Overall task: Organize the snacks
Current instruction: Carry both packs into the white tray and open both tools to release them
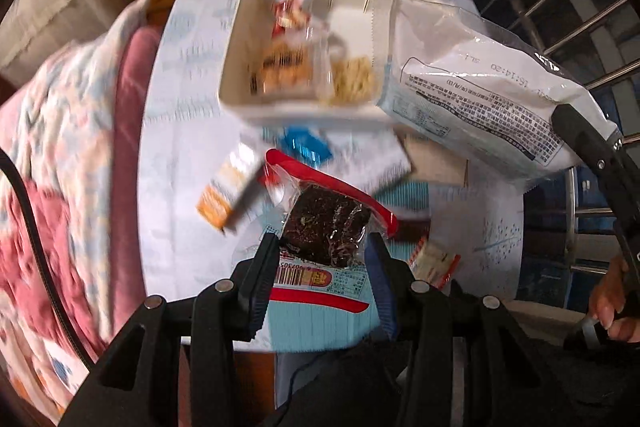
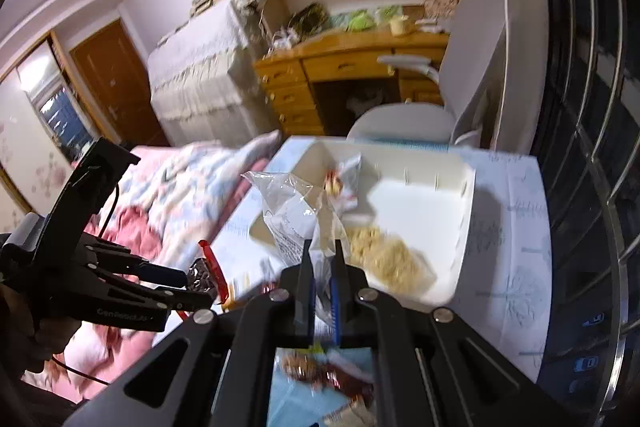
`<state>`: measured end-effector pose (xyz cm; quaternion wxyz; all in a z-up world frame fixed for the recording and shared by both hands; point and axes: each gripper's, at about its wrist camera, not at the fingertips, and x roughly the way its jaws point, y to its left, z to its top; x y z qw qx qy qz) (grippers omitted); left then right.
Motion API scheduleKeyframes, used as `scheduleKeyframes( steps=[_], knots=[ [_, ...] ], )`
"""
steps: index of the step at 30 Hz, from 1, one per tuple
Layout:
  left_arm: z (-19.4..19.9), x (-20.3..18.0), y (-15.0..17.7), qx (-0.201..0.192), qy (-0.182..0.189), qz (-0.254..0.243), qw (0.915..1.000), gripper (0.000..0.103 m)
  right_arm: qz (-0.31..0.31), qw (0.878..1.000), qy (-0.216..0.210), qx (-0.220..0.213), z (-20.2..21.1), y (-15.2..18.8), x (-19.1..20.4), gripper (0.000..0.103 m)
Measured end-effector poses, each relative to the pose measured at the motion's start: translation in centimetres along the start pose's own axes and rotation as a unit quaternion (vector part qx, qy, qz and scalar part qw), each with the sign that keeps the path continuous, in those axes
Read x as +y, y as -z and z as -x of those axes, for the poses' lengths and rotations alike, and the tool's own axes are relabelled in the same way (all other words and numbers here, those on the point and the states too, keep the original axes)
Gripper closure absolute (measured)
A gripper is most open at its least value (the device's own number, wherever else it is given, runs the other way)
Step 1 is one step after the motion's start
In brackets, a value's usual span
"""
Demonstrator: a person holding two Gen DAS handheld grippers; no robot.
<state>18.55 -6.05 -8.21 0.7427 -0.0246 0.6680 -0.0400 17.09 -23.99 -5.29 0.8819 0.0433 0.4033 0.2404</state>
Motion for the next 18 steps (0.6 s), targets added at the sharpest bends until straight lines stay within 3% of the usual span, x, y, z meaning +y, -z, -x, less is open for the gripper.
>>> scheduleKeyframes(
  steps=[11,18],
  knots=[
    [2.0,1.7,-8.9,-0.045,-0.005,-0.054,0.9975,0.060,-0.046,0.996,0.054,-0.052,-2.6,-4.1,-0.6,0.098],
    [0.9,2.2,-13.8,-0.076,0.031,-0.066,0.9945,0.060,-0.080,0.991,0.085,-0.060,-5.5,-5.0,-1.8,0.097]
  ],
)
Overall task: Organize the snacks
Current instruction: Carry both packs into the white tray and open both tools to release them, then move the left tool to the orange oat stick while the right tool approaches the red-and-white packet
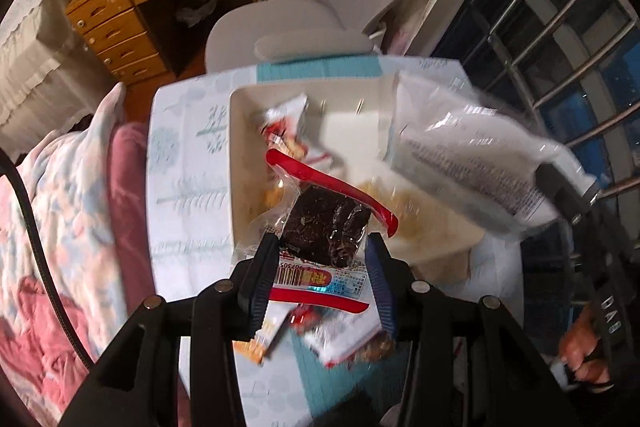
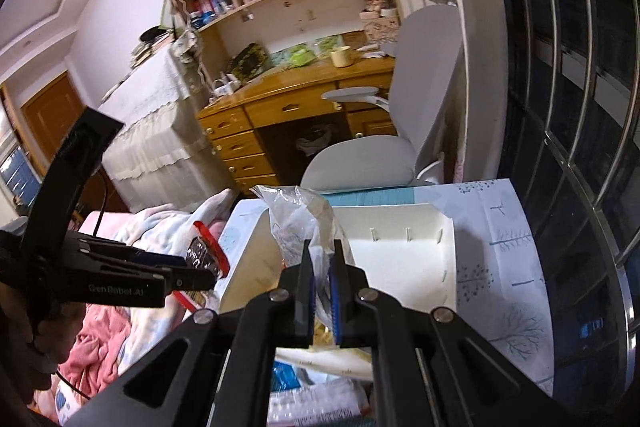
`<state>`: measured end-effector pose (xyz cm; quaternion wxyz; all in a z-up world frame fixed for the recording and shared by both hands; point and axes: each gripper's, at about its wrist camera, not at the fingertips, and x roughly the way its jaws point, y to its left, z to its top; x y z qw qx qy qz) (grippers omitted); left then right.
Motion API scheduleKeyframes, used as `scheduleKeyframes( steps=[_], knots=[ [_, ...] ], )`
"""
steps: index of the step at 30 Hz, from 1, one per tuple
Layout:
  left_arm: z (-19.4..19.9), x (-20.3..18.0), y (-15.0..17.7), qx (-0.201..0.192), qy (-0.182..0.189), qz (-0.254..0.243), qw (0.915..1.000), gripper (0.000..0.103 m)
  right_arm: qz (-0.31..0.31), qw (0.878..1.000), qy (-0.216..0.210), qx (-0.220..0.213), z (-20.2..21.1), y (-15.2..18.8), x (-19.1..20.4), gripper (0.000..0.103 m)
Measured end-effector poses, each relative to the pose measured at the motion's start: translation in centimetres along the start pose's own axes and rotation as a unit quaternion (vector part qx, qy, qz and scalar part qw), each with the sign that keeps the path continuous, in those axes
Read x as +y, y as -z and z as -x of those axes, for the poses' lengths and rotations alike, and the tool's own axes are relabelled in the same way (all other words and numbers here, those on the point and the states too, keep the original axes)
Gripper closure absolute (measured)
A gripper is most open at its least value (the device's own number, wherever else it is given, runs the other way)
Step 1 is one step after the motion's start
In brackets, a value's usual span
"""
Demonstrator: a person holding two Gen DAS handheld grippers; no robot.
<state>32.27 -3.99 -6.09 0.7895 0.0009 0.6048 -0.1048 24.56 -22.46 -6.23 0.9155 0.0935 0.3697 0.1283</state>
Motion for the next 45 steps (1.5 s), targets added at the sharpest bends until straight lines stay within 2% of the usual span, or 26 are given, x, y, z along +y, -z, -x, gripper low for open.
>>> scheduleKeyframes(
  steps=[8,9,10,11,19,26,32,45],
  knots=[
    [-2.0,-0.4,-2.7,-0.017,0.034,-0.019,0.9991,0.056,-0.079,0.996,0.008,0.031,-2.3,-0.4,-1.5,0.091],
    [-2.2,-0.3,-2.9,-0.019,0.035,-0.016,0.9991,0.051,-0.084,0.996,0.010,0.034,-2.4,-0.3,-1.5,0.090],
    [-2.3,-0.3,-2.9,-0.018,0.037,-0.016,0.9990,0.041,-0.091,0.995,0.013,0.040,-2.3,-0.2,-1.6,0.089],
    [-2.4,-0.2,-2.9,-0.017,0.038,-0.014,0.9990,0.039,-0.096,0.994,0.016,0.046,-2.3,-0.1,-1.8,0.087],
    [-1.1,0.1,-1.4,-0.023,0.026,0.005,0.9994,0.035,-0.098,0.995,0.014,0.030,0.3,-0.1,-2.1,0.073],
    [0.6,-0.4,1.9,-0.028,0.012,0.030,0.9991,0.034,-0.095,0.995,0.003,0.043,3.0,1.4,-2.5,0.065],
    [1.5,-1.1,6.2,-0.029,0.007,0.065,0.9975,0.033,-0.087,0.994,-0.008,0.063,5.4,3.0,-3.2,0.060],
    [2.8,-2.3,15.8,-0.037,-0.016,0.140,0.9893,0.031,-0.090,0.988,-0.028,0.123,7.9,7.3,-5.8,0.059]
  ],
)
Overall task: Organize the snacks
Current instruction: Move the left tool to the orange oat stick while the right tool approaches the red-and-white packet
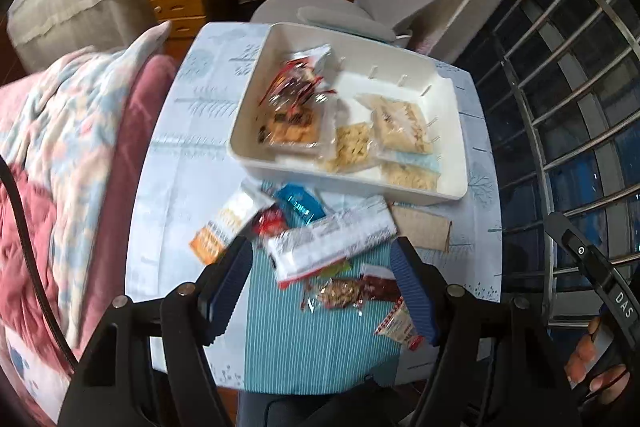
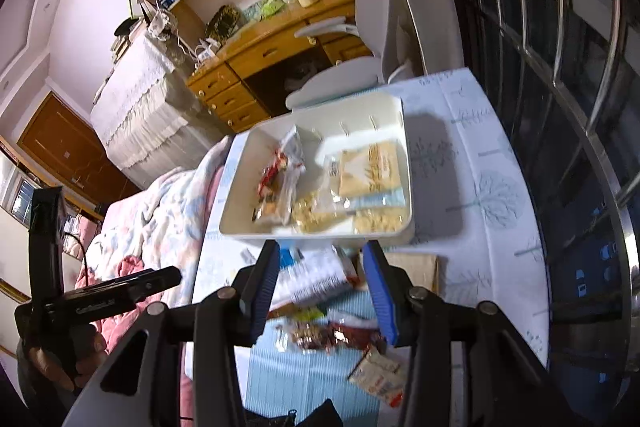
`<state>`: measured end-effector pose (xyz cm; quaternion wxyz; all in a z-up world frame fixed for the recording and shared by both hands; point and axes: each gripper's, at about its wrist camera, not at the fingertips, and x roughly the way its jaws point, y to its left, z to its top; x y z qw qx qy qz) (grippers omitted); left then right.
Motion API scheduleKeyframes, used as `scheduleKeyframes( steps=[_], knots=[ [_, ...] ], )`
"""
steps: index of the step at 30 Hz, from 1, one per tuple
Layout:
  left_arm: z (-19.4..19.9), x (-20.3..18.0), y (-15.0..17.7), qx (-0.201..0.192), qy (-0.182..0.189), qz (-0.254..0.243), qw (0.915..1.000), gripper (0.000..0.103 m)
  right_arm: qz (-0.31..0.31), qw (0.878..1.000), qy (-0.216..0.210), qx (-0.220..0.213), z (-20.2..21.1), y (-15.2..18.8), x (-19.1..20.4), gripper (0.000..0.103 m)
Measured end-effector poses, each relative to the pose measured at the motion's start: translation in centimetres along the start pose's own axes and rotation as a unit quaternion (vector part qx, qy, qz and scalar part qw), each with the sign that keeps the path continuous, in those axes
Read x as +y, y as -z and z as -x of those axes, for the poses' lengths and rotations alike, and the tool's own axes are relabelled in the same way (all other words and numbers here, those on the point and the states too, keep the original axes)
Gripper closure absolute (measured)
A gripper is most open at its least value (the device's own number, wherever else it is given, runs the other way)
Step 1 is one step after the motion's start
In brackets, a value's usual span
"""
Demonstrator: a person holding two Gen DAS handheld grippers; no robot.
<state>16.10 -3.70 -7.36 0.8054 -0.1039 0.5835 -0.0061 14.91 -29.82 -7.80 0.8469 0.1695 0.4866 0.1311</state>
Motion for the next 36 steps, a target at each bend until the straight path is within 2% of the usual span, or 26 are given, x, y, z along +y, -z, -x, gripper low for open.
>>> scheduleKeyframes(
  steps=[7,14,21,29,33,36],
  knots=[
    [0.9,1.9,3.5,-0.005,-0.007,0.041,0.9991,0.030,-0.017,0.998,-0.018,0.050,-1.0,1.9,-1.4,0.059],
    [1.0,3.4,4.3,0.000,-0.007,0.038,0.9992,0.030,-0.036,0.997,-0.017,0.066,-1.5,3.5,-0.7,0.059],
    [0.8,5.5,3.6,0.003,0.008,0.005,0.9999,0.030,-0.073,0.995,0.001,0.068,-2.7,5.4,0.4,0.059],
    [-0.4,8.6,2.1,0.022,0.018,-0.045,0.9986,0.030,-0.138,0.987,0.033,0.074,-4.9,8.0,1.3,0.059],
    [-1.5,9.9,1.0,0.035,0.017,-0.078,0.9962,0.029,-0.190,0.978,0.041,0.080,-6.2,9.5,1.6,0.059],
    [-2.5,10.6,0.1,0.048,0.020,-0.103,0.9933,0.024,-0.234,0.968,0.048,0.078,-7.0,10.7,1.5,0.050]
  ],
)
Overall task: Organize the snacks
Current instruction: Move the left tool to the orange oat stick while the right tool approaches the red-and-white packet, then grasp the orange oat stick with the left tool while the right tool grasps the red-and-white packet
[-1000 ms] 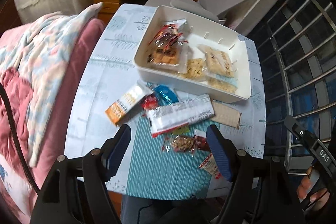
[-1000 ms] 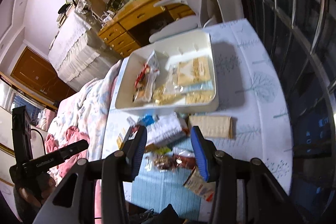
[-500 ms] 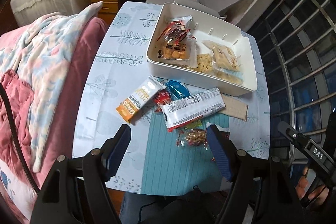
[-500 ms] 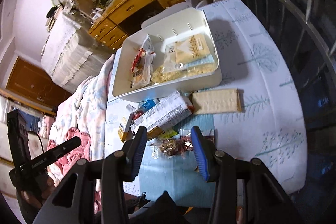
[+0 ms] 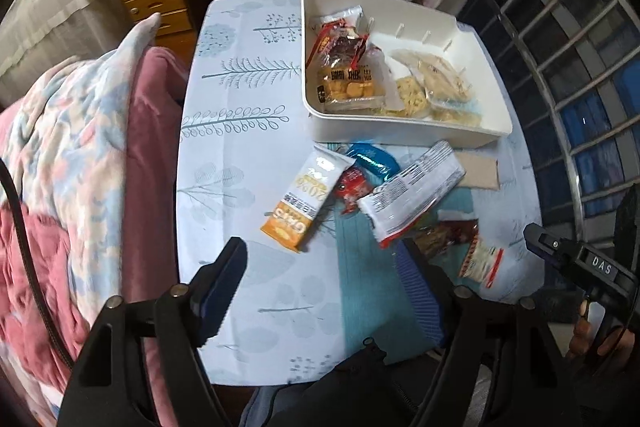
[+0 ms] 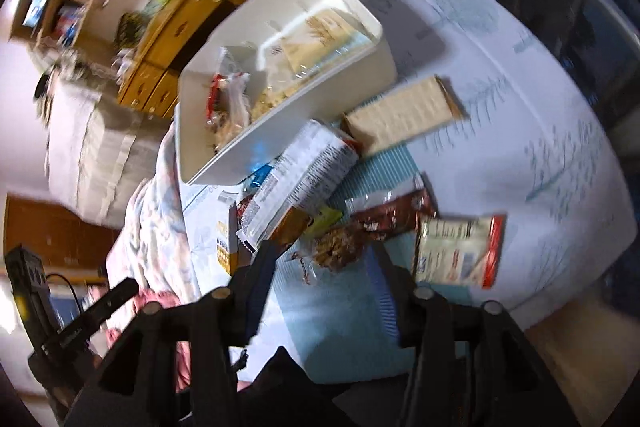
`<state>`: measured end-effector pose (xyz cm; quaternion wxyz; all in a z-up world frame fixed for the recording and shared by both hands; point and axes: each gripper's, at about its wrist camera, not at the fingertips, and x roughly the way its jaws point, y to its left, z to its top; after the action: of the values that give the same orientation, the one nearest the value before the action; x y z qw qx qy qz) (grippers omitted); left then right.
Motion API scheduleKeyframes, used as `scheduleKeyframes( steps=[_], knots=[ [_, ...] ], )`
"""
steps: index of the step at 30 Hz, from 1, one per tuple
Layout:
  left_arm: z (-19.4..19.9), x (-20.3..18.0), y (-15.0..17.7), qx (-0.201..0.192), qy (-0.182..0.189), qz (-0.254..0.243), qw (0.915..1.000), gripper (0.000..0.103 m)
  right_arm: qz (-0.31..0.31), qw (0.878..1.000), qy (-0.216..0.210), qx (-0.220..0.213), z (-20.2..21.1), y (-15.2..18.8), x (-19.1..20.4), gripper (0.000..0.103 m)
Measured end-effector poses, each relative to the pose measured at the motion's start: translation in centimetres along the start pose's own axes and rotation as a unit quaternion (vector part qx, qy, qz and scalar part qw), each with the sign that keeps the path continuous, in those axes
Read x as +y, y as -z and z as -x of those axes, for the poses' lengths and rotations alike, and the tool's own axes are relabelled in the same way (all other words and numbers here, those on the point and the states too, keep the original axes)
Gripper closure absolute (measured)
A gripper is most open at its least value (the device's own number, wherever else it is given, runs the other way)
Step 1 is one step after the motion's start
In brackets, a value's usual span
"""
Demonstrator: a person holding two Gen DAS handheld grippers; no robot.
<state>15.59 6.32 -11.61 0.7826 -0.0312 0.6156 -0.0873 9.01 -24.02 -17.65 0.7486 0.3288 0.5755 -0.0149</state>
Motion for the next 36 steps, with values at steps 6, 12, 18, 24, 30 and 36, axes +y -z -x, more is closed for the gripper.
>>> scheduleKeyframes(
  steps=[6,12,18,24,30,36],
  knots=[
    [-1.5,1.2,-1.3,0.004,-0.009,-0.063,0.9980,0.022,-0.102,0.995,0.008,0.000,-1.4,1.2,-1.1,0.047],
    [-3.8,1.9,-2.0,0.010,-0.010,-0.108,0.9941,0.022,-0.229,0.973,0.009,-0.001,-1.9,2.3,-3.5,0.040],
    [-6.3,2.1,-2.5,0.014,-0.010,-0.128,0.9917,0.022,-0.365,0.931,0.018,0.008,-2.7,3.9,-7.6,0.038],
    [-8.9,1.5,-3.0,0.031,-0.019,-0.138,0.9898,0.022,-0.467,0.884,0.024,0.004,-3.5,4.6,-11.3,0.038],
    [-12.3,1.3,-3.1,0.068,-0.049,-0.137,0.9869,0.022,-0.546,0.837,0.011,0.006,-4.5,4.9,-14.3,0.038],
    [-15.2,0.9,-2.8,0.101,-0.068,-0.144,0.9821,0.022,-0.596,0.802,0.019,0.012,-5.3,5.0,-15.7,0.038]
  ],
)
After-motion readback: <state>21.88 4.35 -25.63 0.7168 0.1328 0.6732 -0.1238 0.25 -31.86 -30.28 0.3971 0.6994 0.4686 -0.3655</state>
